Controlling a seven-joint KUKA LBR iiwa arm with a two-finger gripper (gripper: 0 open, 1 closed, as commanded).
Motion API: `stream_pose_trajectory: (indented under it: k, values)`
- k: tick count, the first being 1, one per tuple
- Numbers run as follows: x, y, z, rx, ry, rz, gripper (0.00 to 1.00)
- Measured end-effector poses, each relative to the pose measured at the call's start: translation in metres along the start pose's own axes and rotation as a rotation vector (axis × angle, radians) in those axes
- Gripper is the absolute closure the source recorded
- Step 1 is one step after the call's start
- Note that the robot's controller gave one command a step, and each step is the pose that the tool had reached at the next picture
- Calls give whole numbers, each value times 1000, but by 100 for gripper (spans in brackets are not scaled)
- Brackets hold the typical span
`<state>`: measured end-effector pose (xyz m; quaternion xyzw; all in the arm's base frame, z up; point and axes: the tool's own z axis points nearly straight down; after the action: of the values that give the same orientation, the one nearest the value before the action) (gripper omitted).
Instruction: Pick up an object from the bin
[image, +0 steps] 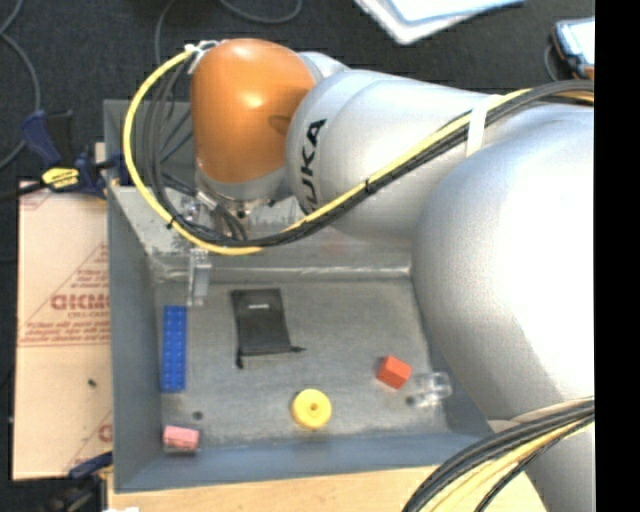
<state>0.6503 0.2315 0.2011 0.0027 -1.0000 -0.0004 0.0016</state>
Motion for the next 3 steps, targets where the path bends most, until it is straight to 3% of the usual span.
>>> stream_pose_trajectory:
  k: [1,2,3]
  values:
    - [-1,-2,-5,-1,-6,5,0]
    - [21,-1,130,0,0,-608,0]
    - [22,6,62,-1,-11,-612,0]
